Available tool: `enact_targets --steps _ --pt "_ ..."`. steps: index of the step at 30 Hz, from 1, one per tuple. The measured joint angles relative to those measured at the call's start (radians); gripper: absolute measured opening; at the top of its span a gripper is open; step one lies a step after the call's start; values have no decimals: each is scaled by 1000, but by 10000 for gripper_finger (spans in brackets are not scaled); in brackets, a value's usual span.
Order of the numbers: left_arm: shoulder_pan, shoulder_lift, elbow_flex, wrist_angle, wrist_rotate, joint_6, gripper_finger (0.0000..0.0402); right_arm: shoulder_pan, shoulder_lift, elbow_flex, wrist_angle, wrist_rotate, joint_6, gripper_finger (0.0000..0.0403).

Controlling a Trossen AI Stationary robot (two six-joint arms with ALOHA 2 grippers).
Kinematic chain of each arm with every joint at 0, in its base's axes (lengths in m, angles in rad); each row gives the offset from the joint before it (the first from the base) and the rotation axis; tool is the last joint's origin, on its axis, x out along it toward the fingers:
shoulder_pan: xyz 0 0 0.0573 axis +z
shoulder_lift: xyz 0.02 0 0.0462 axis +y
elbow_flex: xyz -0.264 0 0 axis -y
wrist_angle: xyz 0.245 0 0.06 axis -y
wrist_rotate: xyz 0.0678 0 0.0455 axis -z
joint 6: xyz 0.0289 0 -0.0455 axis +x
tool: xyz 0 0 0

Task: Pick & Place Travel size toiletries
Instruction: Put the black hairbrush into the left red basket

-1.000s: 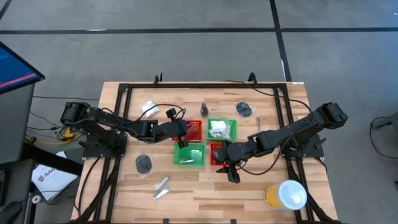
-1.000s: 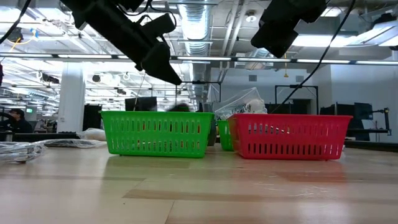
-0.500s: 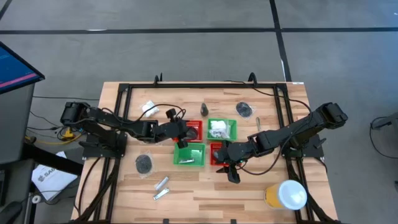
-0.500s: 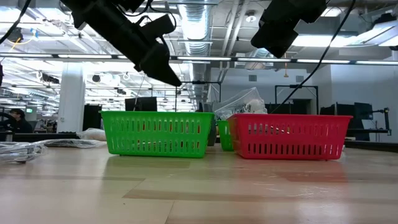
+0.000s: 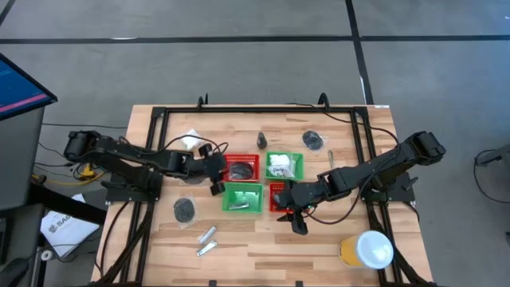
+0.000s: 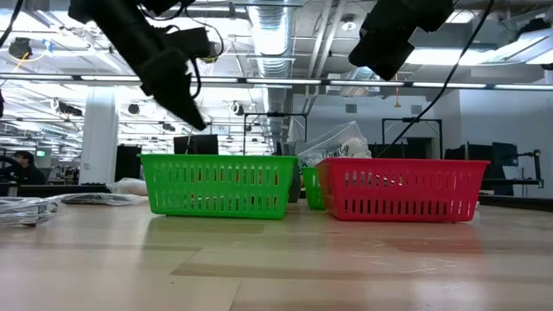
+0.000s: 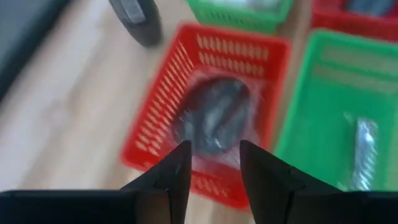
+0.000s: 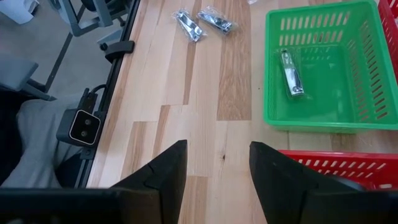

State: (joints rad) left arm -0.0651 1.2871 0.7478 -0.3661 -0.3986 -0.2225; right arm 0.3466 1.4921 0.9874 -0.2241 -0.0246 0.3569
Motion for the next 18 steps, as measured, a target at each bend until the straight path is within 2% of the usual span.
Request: enact_targets --steps 2,9,18 --pt "20 -1 -12 -7 43 -18 127 0 0 0 0 0 0 163" --pt "111 -6 -63 -74 70 -74 127 0 0 0 0 0 0 163" --pt "202 -6 -120 -114 172 -108 127 0 0 0 0 0 0 163"
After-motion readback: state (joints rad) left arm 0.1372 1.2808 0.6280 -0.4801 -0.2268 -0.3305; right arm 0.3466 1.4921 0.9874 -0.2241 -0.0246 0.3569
